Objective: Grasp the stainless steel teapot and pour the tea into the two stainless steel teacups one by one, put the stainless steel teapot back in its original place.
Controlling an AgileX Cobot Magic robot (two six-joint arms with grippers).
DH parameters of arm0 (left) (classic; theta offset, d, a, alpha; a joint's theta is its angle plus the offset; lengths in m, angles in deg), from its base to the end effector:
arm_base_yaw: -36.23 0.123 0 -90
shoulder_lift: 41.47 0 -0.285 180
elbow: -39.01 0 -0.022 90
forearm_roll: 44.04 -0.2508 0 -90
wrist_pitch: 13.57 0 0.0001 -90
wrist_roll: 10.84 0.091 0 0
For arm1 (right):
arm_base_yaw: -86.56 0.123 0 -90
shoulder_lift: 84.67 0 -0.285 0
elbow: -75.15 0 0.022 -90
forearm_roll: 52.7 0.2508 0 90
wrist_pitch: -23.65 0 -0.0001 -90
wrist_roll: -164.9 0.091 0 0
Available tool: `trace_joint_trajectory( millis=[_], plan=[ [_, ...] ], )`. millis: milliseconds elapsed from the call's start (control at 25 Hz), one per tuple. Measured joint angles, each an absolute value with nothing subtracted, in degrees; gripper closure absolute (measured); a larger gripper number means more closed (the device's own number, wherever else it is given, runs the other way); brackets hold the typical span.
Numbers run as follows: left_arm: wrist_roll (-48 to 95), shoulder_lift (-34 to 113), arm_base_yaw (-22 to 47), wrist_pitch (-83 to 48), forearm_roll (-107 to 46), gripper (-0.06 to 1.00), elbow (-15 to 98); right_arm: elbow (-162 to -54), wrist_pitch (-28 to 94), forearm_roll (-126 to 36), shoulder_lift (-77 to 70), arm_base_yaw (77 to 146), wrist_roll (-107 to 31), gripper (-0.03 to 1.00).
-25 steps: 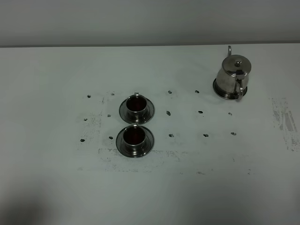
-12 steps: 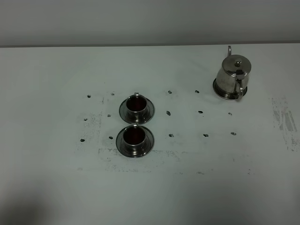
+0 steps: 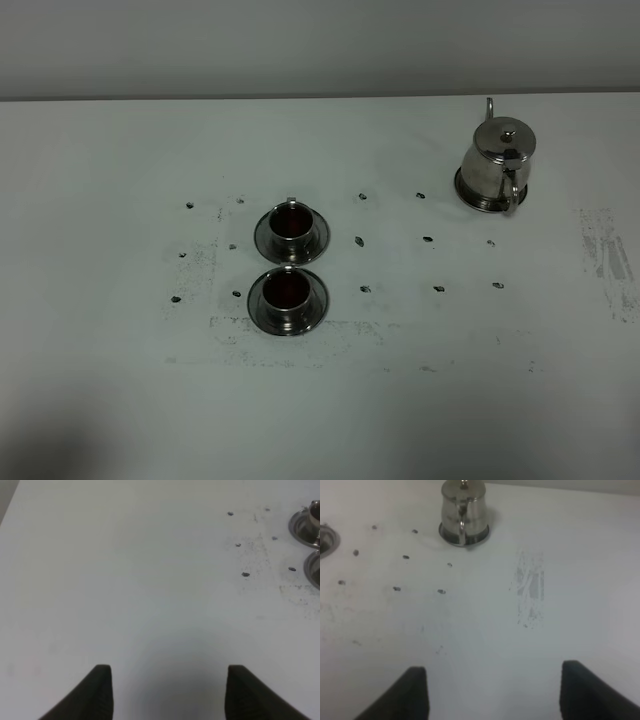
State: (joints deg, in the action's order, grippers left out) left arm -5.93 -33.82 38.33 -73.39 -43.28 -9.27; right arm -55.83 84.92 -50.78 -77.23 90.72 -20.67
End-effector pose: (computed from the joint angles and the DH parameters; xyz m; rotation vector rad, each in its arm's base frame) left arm -0.0051 -0.0012 0.2800 0.0501 2.0201 0.0618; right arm -0.0054 0.0023 0.2744 -0.1759 2.0469 0.0249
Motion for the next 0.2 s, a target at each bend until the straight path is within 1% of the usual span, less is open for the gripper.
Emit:
trace_joint_trajectory(
  millis=[200],
  plan=[
    [-5.93,-33.82,38.33,-73.39,-43.28,0.46,-9.27,-55.83,84.92,-50.78,-77.23,90.72,-20.67,0.4]
  ],
)
